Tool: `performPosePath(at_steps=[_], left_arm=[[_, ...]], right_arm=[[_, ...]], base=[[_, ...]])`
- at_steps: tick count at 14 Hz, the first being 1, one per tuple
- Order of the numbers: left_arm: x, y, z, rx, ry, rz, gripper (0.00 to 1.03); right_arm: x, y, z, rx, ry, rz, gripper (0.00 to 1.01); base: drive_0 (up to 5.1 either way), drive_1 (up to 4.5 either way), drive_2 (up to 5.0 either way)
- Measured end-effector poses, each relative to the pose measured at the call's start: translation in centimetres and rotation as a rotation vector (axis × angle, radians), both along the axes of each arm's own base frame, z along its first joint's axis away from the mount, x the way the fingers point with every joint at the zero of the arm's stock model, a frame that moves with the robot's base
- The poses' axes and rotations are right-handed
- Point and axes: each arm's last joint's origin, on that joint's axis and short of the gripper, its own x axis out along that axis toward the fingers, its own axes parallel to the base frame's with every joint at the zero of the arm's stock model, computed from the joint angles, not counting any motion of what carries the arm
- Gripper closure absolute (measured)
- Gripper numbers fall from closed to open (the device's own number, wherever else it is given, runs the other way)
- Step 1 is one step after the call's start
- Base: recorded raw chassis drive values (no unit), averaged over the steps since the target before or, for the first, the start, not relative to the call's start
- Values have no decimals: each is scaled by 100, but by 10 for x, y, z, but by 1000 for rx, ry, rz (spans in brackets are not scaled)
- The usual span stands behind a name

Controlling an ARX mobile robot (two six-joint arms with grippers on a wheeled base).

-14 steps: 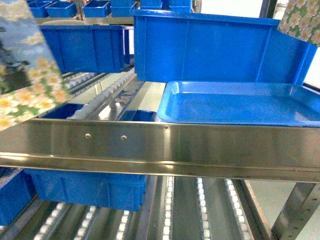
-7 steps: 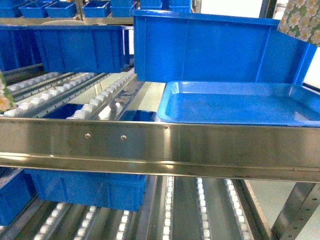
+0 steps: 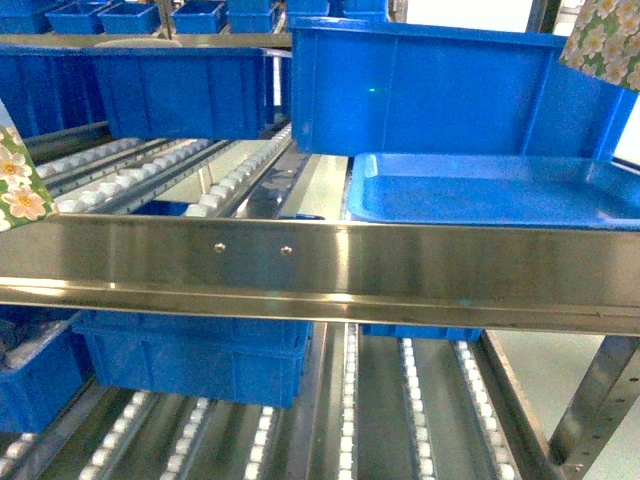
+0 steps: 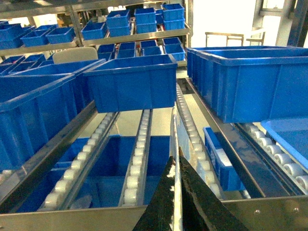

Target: Move flower gift bag to table near conveyor

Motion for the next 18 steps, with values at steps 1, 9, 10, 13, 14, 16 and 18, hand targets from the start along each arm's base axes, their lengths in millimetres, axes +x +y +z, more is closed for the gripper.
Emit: performPosePath(at_steps=[1, 9, 10, 13, 14, 16, 18], left_arm=[[0, 0, 0, 0, -2, 1, 101], [0, 1, 0, 4, -4, 6, 101], [0, 1, 0, 3, 0, 6, 101], [0, 1, 0, 4, -2, 6, 101], [0, 1, 0, 4, -3, 7, 101], [0, 1, 0, 4, -3, 6, 101], [0, 0, 1, 4, -7, 6, 101]], right_arm=[[0, 0, 0, 0, 0, 0, 99], [0, 0, 1, 0, -6, 1, 99], [0, 0, 0, 0, 1, 1, 99], [0, 0, 0, 0, -1, 1, 99], [0, 0, 1, 0, -5, 2, 99], [0, 0, 1, 0, -8, 1, 99], [0, 0, 0, 0, 0, 1, 99]], base=[[-348, -157, 480], [-348, -157, 480], [-348, -157, 480], [-447, 42, 379], [-497, 141, 329], [-497, 141, 329], [-497, 141, 329]])
